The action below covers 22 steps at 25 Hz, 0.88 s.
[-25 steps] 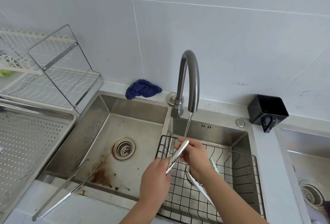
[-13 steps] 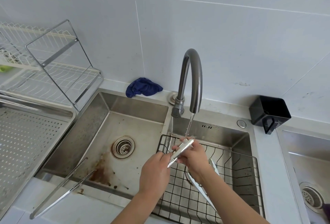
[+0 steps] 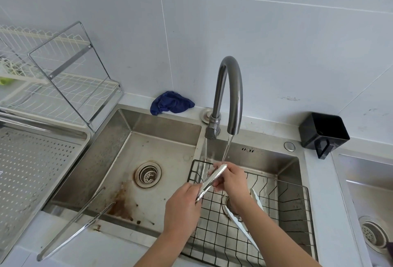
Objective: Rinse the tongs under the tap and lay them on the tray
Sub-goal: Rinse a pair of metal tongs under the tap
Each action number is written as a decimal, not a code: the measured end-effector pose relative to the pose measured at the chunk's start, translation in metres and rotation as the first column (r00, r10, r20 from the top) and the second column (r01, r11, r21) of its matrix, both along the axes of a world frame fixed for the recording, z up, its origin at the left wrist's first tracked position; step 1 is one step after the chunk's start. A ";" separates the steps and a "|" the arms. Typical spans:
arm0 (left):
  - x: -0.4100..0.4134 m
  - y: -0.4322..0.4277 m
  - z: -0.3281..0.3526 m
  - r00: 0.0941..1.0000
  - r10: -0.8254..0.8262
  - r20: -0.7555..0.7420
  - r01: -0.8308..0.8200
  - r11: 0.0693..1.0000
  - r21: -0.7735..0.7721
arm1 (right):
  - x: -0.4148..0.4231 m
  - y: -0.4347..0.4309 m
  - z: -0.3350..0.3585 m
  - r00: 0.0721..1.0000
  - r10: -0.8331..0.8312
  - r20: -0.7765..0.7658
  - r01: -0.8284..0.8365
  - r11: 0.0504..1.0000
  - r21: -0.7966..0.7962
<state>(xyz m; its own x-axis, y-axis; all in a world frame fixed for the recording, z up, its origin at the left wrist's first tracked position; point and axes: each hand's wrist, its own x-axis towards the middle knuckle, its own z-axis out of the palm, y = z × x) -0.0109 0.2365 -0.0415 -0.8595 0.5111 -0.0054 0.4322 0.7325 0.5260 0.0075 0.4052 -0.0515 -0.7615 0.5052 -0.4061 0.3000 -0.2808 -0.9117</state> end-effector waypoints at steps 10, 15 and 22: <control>-0.002 -0.011 -0.003 0.894 0.134 0.427 -0.248 0.943 0.223 | 0.004 -0.006 0.002 0.990 -0.044 -0.132 -0.012 0.918 -0.397; -0.004 0.000 0.004 0.479 0.020 0.878 -0.591 0.747 0.305 | 0.004 0.003 0.011 0.991 -0.071 -0.117 -0.012 0.805 -0.593; -0.006 0.013 0.014 0.358 -0.085 0.930 -0.661 0.680 0.317 | 0.008 0.013 0.017 0.968 -0.044 -0.246 -0.129 0.755 -0.643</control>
